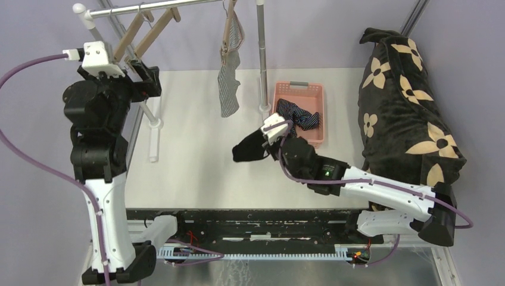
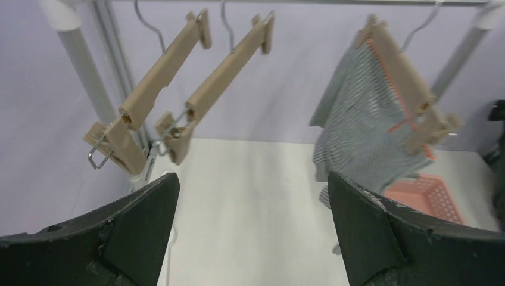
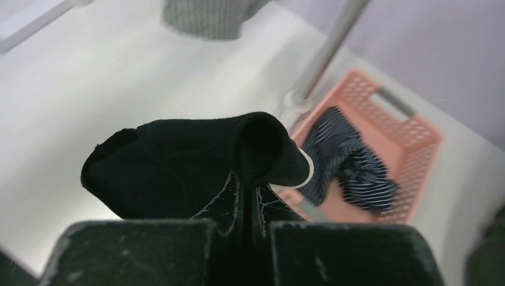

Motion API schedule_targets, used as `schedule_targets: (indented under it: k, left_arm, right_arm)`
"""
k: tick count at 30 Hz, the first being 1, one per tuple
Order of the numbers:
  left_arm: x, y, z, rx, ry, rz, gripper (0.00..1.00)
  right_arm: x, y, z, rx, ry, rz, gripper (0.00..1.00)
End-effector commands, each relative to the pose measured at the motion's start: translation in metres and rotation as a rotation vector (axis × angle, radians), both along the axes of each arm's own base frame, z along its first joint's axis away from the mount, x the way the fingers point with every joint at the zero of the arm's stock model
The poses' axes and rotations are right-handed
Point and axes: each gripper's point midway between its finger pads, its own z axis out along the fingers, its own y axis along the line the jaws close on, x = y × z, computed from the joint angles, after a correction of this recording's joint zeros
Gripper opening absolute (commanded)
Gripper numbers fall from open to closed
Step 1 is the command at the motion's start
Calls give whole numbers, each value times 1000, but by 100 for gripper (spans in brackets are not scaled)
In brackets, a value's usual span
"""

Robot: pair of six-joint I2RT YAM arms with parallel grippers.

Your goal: Remove the underwear clipped to the hanger

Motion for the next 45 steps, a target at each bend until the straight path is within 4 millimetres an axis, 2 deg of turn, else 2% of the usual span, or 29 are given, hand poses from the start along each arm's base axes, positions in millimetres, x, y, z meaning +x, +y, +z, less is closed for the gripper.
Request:
schedule_targets:
  k: [1,4,7,12,16,18,21,24,28,30,31,32,33,35,38,39,42,45]
  left_arm:
    - [-38,-38,49,14,-156,-205,99]
    - [-47,-50,58,18,-178,-271,99]
    - [-46,-62,61,8,-175,-344,99]
    - [-45,-85,70,-20,-171,-483,99]
    - [-47,-92,84,-29,-209,-523,99]
    - [-44,-95,85,-36,-201,-548,99]
    - [-36,-101,81,-46,-177,-584,99]
    - [-30,-102,77,-49,-164,-588,99]
    - [-17,-110,72,-51,-147,-583,99]
    - [-7,-124,65,-32,-119,-580,99]
    - [-1,-133,61,-13,-101,-563,99]
    - [5,-145,54,13,-78,-557,99]
    - [13,-153,47,32,-54,-539,99]
    - [28,-160,42,42,-32,-512,99]
    - [52,-157,50,40,-55,-442,99]
    - [58,-154,54,42,-63,-416,99]
    - [74,-150,66,51,-76,-364,99]
    - [89,-153,68,58,-77,-345,99]
  right_arm:
    - [40,-49,74,38,-143,-189,1]
    - [63,-68,98,62,-174,-233,1]
    - [86,-82,117,63,-204,-278,1]
    - [129,-93,123,31,-234,-333,1]
    - [165,-100,106,52,-192,-357,1]
    - [183,-106,92,52,-158,-376,1]
    - [208,-115,62,31,-96,-412,1]
    - [229,-126,22,22,-7,-437,1]
    - [238,-129,-31,32,114,-441,1]
    - [240,-132,-54,17,165,-456,1]
    - [239,-132,-64,9,192,-460,12]
    - [239,-134,-73,3,214,-463,32]
    - [237,-134,-79,-1,231,-459,37]
    - [233,-134,-84,-3,245,-454,36]
    - [226,-140,-80,11,241,-471,57]
    - [223,-142,-77,17,235,-473,59]
    - [212,-145,-68,48,223,-471,61]
    - [200,-147,-60,82,211,-461,58]
